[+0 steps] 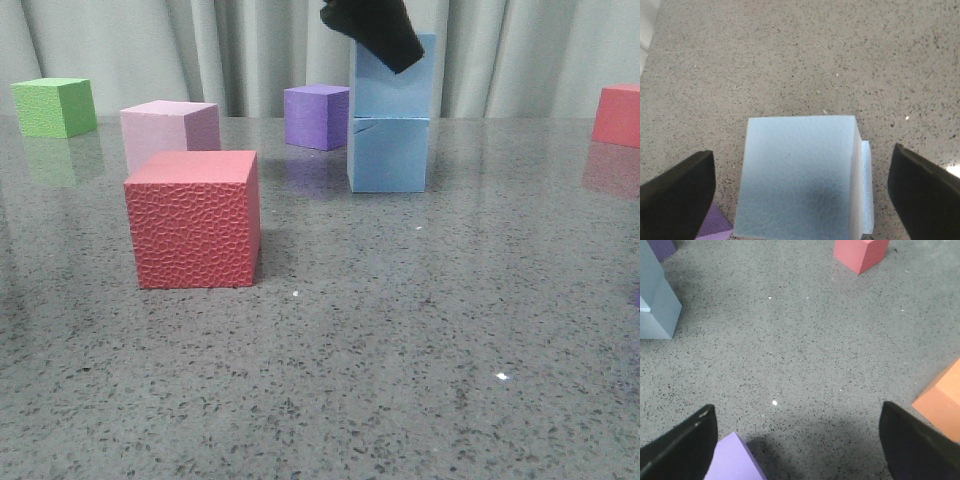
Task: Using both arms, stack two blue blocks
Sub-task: 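Open the left gripper and raise it off the stack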
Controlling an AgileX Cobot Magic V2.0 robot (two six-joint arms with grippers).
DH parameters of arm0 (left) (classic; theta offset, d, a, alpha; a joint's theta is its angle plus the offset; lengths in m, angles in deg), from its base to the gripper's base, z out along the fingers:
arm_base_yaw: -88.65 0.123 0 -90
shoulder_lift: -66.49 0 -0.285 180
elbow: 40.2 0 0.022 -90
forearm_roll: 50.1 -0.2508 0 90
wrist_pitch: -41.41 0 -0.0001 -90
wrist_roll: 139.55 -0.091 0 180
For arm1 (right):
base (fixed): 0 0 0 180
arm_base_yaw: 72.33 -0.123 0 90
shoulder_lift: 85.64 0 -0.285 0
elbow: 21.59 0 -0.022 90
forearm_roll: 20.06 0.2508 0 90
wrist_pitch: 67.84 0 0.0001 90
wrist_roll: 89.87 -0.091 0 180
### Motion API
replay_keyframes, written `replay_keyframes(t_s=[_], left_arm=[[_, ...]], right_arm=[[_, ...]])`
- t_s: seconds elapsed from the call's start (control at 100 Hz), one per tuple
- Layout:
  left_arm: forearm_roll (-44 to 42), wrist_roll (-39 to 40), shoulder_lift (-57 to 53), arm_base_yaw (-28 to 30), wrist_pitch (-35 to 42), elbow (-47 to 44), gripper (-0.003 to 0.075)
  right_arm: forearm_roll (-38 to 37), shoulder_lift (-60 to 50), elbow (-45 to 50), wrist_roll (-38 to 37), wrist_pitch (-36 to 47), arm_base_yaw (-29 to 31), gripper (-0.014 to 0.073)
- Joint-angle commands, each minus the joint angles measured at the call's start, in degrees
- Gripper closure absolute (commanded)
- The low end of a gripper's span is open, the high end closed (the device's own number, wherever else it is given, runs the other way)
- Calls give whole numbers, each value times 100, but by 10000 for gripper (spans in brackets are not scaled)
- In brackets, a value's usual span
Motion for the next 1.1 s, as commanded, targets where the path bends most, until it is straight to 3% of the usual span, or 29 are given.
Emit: replay_keyframes(t_s=[0.0,0.36,0.71,1.09], left_arm=[[238,403,-546,38,228,174,46],[214,1688,-1073,447,-65,174,47],[205,3647,-1559,1577,-147,174,47],[-216,4223,-1910,2480,-824,174,48]], right_arm=[[-75,-61,-138,22,399,26,-52],[-75,-61,-138,22,399,26,-52],[-78,-61,-138,22,381,26,-52],[-78,-61,-138,22,341,26,-52]])
